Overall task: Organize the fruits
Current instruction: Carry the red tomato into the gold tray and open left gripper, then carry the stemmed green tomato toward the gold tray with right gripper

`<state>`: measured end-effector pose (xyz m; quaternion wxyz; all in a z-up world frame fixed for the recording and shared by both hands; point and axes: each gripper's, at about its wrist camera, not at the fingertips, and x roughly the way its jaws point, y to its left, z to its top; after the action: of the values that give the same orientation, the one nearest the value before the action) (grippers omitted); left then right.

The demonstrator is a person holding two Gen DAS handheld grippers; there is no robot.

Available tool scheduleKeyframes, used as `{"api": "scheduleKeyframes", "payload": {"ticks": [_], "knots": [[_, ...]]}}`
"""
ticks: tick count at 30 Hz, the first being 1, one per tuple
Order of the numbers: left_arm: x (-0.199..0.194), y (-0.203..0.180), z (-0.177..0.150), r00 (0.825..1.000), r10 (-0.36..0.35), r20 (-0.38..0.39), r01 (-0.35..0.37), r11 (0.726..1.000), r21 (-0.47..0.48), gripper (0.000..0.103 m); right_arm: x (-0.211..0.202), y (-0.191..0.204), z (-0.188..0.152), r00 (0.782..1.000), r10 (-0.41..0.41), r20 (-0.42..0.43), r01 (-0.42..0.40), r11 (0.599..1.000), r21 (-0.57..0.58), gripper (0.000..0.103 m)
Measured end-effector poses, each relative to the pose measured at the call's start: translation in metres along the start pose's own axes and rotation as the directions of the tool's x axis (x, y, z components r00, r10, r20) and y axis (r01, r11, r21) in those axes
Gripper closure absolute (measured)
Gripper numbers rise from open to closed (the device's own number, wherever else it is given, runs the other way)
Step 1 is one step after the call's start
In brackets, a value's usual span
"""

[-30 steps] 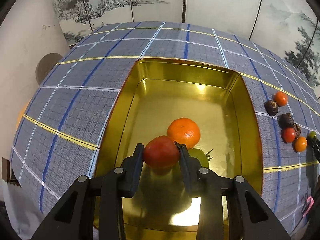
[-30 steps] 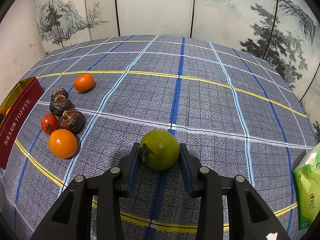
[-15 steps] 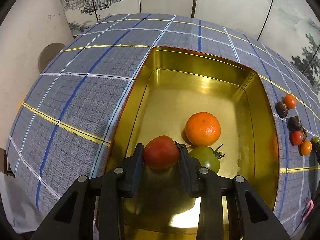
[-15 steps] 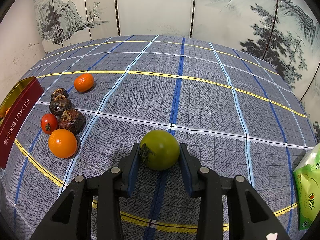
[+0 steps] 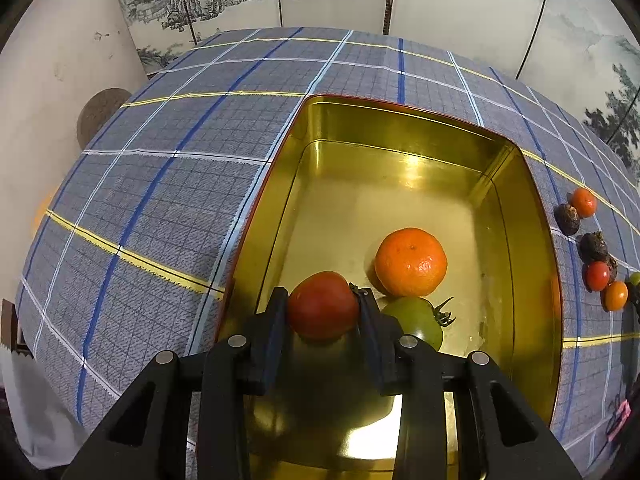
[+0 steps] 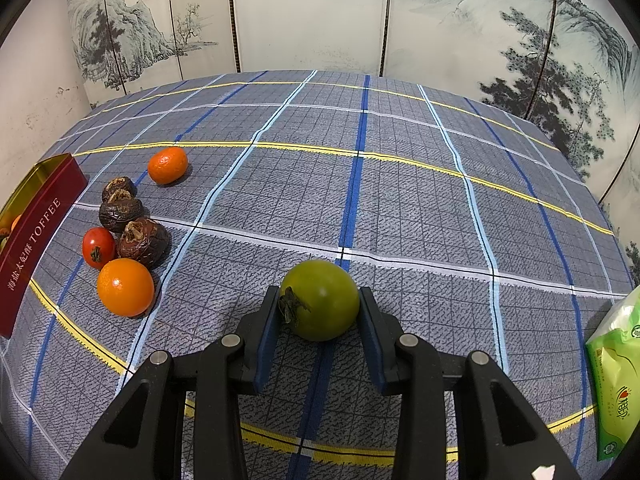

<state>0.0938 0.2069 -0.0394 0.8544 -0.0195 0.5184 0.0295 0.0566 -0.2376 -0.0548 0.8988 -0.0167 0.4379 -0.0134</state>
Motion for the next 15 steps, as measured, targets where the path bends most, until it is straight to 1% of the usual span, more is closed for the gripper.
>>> {"api": "scheduleKeyframes", "payload": {"ticks": [2, 5, 7, 10, 12, 15], "knots": [[-0.001, 0.0, -0.001, 1.0, 0.004, -0.004, -0.004, 1.0, -0.006, 0.066, 0.0, 0.0, 0.0, 1.0, -0.001, 0.0, 0.001, 1.0, -0.001, 0.069], [-0.003, 0.001, -0.004, 1.0, -0.012, -0.009, 0.011, 1.0, -0.02, 0.066, 0.0, 0.0, 0.0, 1.0, -0.002, 0.0, 0.002, 1.0, -0.001, 0.069], [-0.007, -0.001, -0.005, 1.0, -0.015, 0.002, 0.015, 1.0, -0.02, 0.065, 0.0, 0.0, 0.0, 1.0, -0.004, 0.0, 0.004, 1.0, 0.002, 0.069], [-0.016, -0.005, -0.007, 0.999, -0.001, 0.033, 0.001, 1.0, 0.0, 0.058, -0.001, 0.0, 0.001, 1.0, -0.012, -0.006, 0.012, 1.0, 0.004, 0.069], [-0.021, -0.008, -0.008, 0.999, 0.002, 0.053, -0.002, 1.0, 0.009, 0.05, -0.001, 0.002, 0.002, 1.0, -0.02, -0.011, 0.02, 1.0, 0.001, 0.069], [-0.029, -0.012, -0.009, 0.996, 0.006, 0.086, -0.008, 1.0, 0.016, 0.044, -0.001, 0.003, 0.003, 0.999, -0.027, -0.018, 0.027, 1.0, 0.003, 0.069]]}}
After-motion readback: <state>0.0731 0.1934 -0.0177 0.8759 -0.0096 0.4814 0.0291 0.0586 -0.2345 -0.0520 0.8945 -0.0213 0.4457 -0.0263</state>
